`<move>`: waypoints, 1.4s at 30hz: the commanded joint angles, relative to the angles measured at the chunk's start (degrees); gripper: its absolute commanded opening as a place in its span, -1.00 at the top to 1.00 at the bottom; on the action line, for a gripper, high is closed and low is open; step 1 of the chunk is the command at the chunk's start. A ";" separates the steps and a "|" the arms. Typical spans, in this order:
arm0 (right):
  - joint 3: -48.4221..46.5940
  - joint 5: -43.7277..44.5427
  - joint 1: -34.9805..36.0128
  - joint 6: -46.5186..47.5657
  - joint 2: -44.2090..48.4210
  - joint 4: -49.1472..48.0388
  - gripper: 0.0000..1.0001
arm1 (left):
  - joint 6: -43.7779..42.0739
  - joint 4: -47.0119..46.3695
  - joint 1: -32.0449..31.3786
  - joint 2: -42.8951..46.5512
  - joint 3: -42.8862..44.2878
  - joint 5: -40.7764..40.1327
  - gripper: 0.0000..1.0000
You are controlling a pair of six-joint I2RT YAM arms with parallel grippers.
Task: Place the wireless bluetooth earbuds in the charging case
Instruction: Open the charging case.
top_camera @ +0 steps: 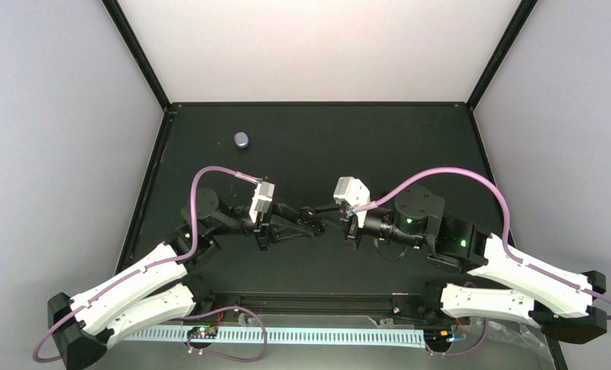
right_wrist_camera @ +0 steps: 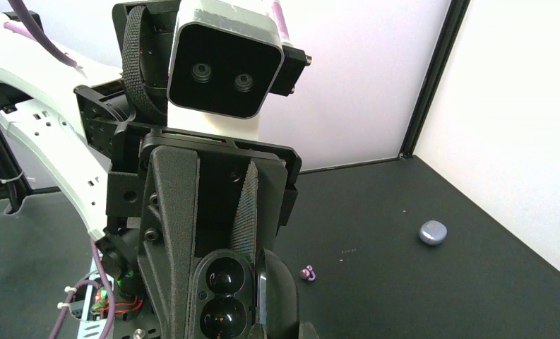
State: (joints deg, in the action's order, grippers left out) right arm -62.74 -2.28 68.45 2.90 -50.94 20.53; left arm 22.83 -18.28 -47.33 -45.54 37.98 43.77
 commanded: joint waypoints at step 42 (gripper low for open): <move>-3.79 4.64 -2.29 -11.20 5.12 -5.23 -0.46 | -1.04 -2.20 -0.13 8.53 -6.29 -14.24 0.97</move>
State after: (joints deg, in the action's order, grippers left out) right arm -64.42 1.02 67.72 -4.27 -48.05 18.96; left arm 22.68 -20.01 -47.33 -38.68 32.40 34.92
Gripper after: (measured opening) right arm 0.716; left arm 0.223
